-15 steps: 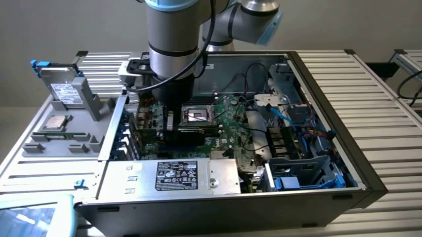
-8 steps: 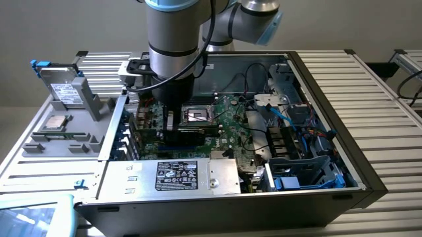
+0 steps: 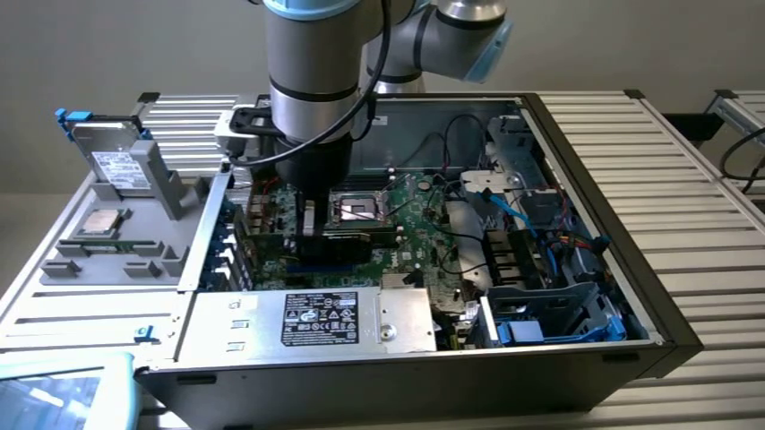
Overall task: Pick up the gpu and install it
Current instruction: 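Insert the gpu into the slot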
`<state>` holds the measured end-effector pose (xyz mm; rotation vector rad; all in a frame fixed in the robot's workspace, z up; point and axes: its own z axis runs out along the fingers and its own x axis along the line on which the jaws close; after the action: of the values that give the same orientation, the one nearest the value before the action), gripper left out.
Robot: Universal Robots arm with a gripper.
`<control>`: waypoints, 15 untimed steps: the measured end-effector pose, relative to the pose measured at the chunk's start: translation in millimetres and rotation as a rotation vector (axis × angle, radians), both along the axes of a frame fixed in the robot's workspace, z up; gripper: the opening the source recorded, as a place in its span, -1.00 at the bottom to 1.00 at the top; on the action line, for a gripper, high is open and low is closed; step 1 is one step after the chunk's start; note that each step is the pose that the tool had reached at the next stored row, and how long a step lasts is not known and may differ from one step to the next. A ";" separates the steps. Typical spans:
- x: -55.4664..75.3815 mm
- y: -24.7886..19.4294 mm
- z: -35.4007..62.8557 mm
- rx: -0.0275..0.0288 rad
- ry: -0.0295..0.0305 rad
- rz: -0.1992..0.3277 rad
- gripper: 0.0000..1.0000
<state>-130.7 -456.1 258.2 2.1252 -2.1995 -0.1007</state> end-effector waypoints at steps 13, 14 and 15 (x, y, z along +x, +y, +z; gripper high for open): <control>0.0 0.0 -1.7 -0.0001 0.0000 0.009 -0.44; 0.0 0.0 -1.7 -0.0002 0.0001 0.009 -0.44; 0.0 0.0 -1.7 -0.0002 0.0001 0.009 -0.44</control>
<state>-130.7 -456.0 256.5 2.1348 -2.1896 -0.1000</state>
